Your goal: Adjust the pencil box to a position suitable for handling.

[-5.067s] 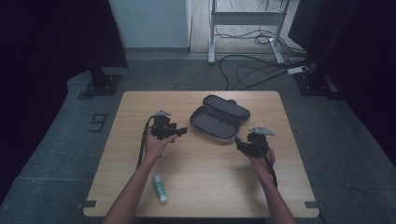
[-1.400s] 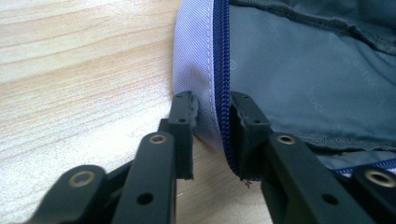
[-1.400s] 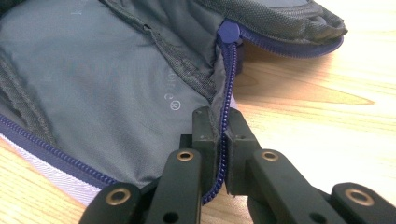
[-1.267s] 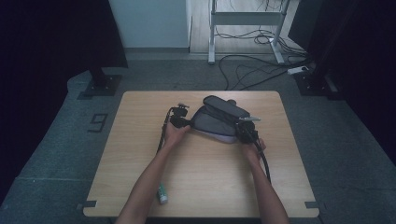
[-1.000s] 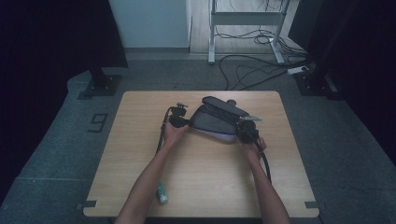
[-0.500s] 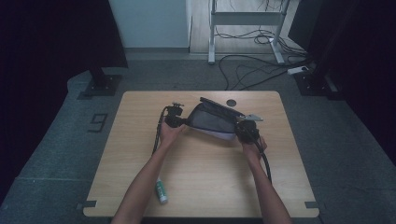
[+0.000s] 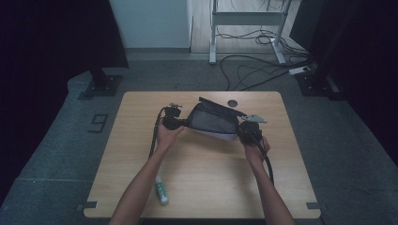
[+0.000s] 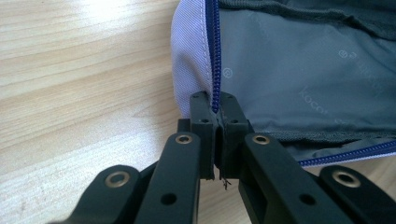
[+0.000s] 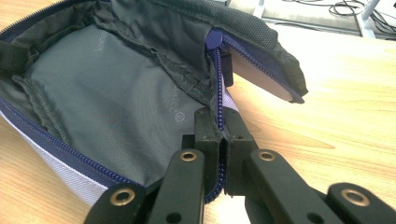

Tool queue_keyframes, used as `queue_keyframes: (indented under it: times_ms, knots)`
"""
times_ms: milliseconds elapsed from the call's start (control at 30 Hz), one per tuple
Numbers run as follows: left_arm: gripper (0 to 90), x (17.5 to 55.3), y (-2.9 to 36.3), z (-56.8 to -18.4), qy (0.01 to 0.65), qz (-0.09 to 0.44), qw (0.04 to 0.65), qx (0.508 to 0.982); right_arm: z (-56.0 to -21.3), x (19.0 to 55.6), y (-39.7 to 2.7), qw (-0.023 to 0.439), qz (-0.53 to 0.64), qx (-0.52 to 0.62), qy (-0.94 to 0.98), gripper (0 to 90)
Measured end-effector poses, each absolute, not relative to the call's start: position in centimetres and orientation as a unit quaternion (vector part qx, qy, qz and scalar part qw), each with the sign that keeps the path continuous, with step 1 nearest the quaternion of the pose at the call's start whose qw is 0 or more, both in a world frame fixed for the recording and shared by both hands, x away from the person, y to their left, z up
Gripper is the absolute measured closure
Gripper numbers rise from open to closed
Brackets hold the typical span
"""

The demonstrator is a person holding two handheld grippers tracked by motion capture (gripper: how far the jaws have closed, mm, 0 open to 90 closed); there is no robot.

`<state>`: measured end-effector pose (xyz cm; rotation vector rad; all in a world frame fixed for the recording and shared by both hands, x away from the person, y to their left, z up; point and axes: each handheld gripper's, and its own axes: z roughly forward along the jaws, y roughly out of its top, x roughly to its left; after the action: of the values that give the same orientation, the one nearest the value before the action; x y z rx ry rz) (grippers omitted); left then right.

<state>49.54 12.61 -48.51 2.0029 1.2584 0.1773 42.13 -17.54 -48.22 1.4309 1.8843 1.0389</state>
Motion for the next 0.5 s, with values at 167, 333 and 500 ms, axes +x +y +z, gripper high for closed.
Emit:
queue_keyframes:
  times_ms: [167,333,500]
  knots:
    - [87.4,49.2,12.9,-48.4,0.490,0.070,0.378,0.783,-47.8,41.7,-17.4,0.275,0.393,0.528,0.701,86.1]
    - [87.3,48.8,13.2,-48.1,0.488,0.071,0.381,0.782,-47.8,41.4,-17.3,0.276,0.400,0.523,0.700,86.1]
    - [87.3,48.4,13.7,-47.6,0.486,0.070,0.387,0.781,-47.7,41.0,-17.1,0.275,0.407,0.520,0.699,86.1]
